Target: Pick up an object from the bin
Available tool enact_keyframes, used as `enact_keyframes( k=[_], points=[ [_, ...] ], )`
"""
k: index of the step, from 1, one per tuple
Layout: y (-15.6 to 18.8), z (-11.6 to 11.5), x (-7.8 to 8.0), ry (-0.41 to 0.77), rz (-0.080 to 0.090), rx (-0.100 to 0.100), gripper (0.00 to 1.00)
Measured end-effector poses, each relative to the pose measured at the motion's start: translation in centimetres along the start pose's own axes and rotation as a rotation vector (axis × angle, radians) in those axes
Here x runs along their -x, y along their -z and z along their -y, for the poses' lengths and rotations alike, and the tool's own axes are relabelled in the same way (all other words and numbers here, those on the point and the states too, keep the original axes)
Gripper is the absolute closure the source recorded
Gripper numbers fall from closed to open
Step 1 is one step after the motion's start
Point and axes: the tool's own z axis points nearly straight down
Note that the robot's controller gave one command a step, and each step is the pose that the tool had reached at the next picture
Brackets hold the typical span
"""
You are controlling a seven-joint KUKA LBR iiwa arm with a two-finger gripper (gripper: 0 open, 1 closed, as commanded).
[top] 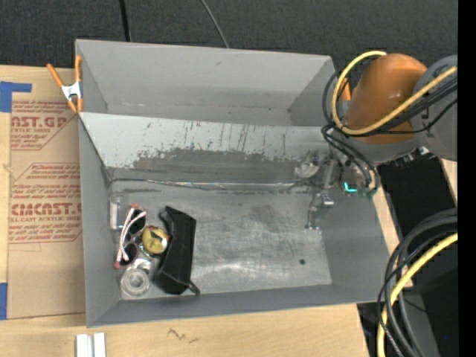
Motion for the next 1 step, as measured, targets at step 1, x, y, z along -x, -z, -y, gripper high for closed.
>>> enact_keyframes(
  k=[1],
  points=[
    [0.49, -0.03, 0.17, 0.001, 0.008, -0.001, 0.00]
  ],
)
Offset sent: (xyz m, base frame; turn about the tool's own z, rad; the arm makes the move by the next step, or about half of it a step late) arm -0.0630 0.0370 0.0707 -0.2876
